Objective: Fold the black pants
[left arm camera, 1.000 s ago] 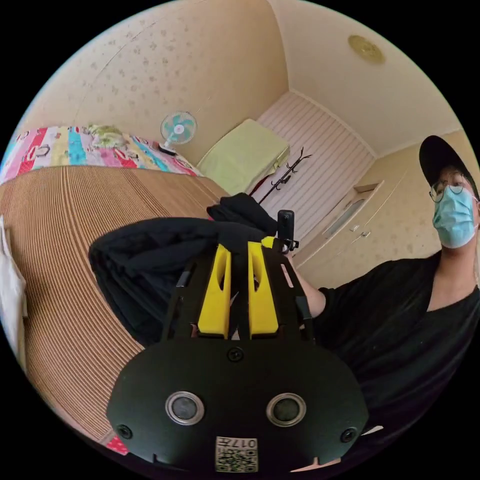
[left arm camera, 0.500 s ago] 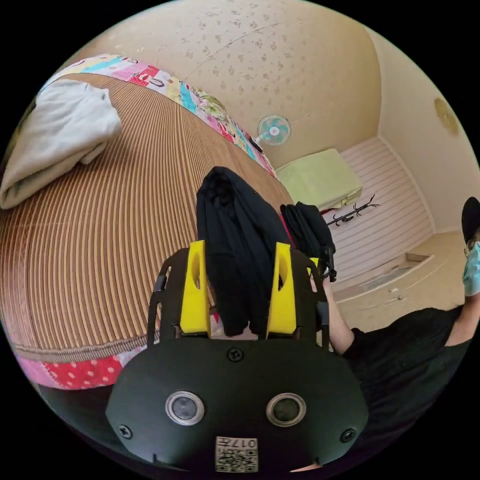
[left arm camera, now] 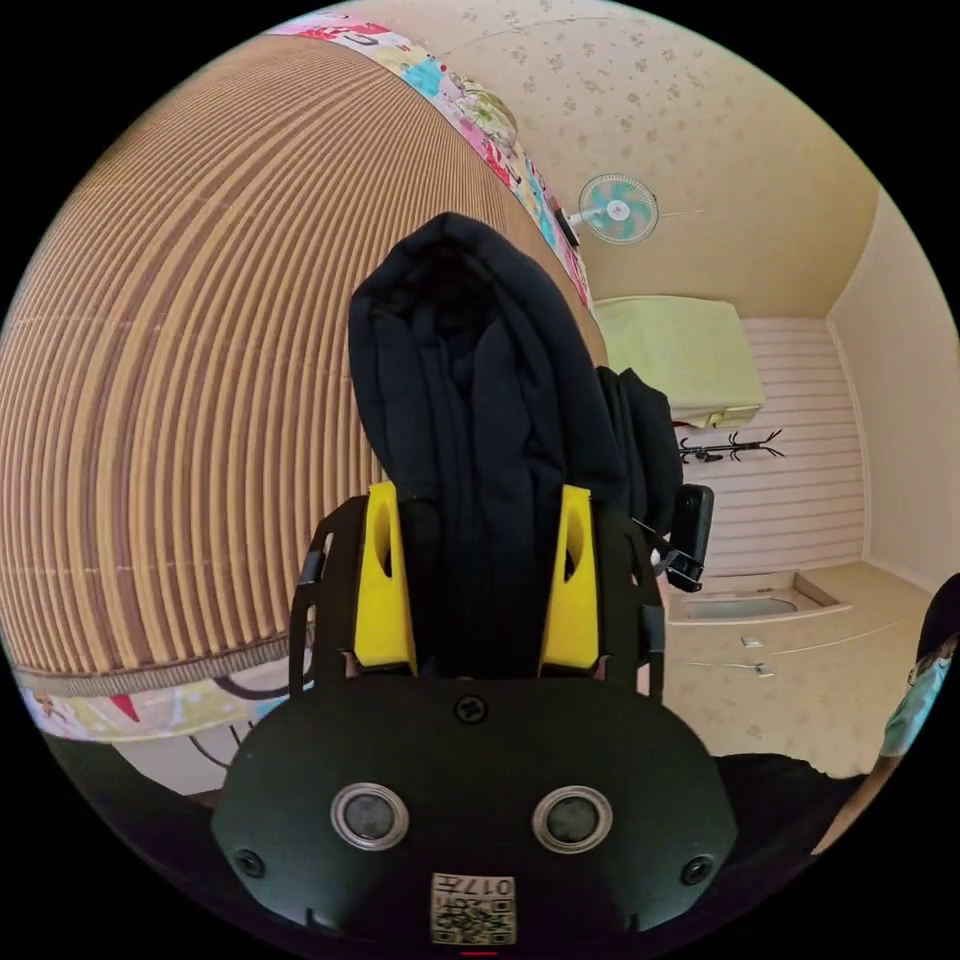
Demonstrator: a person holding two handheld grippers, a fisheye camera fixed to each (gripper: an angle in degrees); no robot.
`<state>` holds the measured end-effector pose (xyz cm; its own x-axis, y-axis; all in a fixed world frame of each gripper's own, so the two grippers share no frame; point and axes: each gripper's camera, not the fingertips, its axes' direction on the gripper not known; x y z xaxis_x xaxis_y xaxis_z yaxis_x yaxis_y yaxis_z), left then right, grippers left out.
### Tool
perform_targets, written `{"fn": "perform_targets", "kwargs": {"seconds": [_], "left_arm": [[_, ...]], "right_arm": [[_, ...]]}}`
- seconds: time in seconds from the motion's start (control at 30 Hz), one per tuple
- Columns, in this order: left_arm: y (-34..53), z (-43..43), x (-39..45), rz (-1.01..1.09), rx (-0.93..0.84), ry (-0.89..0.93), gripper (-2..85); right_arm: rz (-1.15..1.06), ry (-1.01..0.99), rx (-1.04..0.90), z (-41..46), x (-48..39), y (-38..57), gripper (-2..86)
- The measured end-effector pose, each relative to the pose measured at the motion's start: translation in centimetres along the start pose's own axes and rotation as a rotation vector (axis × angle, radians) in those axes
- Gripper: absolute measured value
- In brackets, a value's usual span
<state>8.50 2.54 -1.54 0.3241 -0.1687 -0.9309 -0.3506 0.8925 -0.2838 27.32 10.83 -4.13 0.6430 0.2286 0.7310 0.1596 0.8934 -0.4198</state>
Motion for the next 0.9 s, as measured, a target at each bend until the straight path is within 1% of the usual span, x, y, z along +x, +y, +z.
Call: {"fn": "perform_targets", "kwargs": {"seconds": [0.1, 0.17, 0.2, 0.23, 0.27, 0.3, 0.4, 0.47, 0.5, 0.53, 0.6, 0.63, 0.7, 0.77, 0.8, 0.87, 0.9], "left_arm": [[-3.2, 6.0, 3.3, 0.017, -0.064, 0.094, 20.9], [-5.2, 10.6, 5.4, 0.008, -0.132, 0.175, 20.8], [-5.6, 11.7, 6.0, 0.014, -0.151, 0.196, 20.8], [-6.4, 13.6, 7.0, 0.046, -0.201, 0.225, 20.8], [-6.8, 15.1, 7.7, 0.083, -0.264, 0.234, 20.8], [-6.8, 15.5, 7.9, 0.100, -0.289, 0.238, 20.7], [-5.1, 15.1, 6.6, 0.193, -0.347, 0.274, 18.7], [-3.1, 13.3, 3.6, 0.180, -0.381, 0.363, 14.3], [-2.5, 12.7, 2.9, 0.174, -0.391, 0.392, 13.3], [-1.4, 11.2, 1.5, 0.164, -0.397, 0.435, 12.9], [0.2, 8.0, -0.1, 0.163, -0.352, 0.430, 12.7], [1.1, 5.3, -0.8, 0.176, -0.303, 0.385, 12.9], [1.8, 0.8, -1.2, 0.215, -0.213, 0.284, 13.1], [1.9, -5.6, -1.4, 0.253, -0.042, 0.071, 13.2], [1.8, -7.4, -1.4, 0.262, 0.013, 0.003, 13.2], [0.5, -13.8, -1.8, 0.247, 0.233, -0.302, 13.3], [-0.1, -15.2, -2.1, 0.230, 0.279, -0.367, 13.4]], "right_arm": [[0.027, 0.165, 0.026, -4.4, 1.9, -2.3, 15.9], [0.080, 0.355, 0.129, -9.1, 1.4, -2.5, 13.9], [0.096, 0.415, 0.159, -10.1, 0.9, -2.2, 13.7], [0.131, 0.522, 0.228, -11.7, -0.1, -1.2, 13.2], [0.133, 0.572, 0.307, -12.5, -1.4, 0.1, 12.4], [0.121, 0.574, 0.337, -12.5, -2.1, 0.9, 12.0], [0.126, 0.579, 0.407, -9.4, -4.5, 4.5, 10.2], [0.155, 0.562, 0.373, -3.7, -3.9, 6.6, 9.0], [0.169, 0.547, 0.337, -1.9, -3.1, 6.7, 8.8], [0.167, 0.555, 0.349, 1.1, -1.8, 7.2, 8.3], [0.148, 0.588, 0.451, 3.0, -1.0, 7.9, 7.5], [0.171, 0.590, 0.471, 3.0, -0.8, 7.3, 6.9], [0.200, 0.605, 0.419, 2.7, -0.4, 5.0, 6.0], [0.194, 0.665, 0.377, 2.7, 0.7, 1.7, 5.1], [0.193, 0.676, 0.373, 2.8, 1.1, 0.9, 4.9], [0.199, 0.649, 0.371, 2.9, 3.2, -1.3, 4.3], [0.199, 0.631, 0.372, 2.8, 3.6, -1.5, 4.2]]}}
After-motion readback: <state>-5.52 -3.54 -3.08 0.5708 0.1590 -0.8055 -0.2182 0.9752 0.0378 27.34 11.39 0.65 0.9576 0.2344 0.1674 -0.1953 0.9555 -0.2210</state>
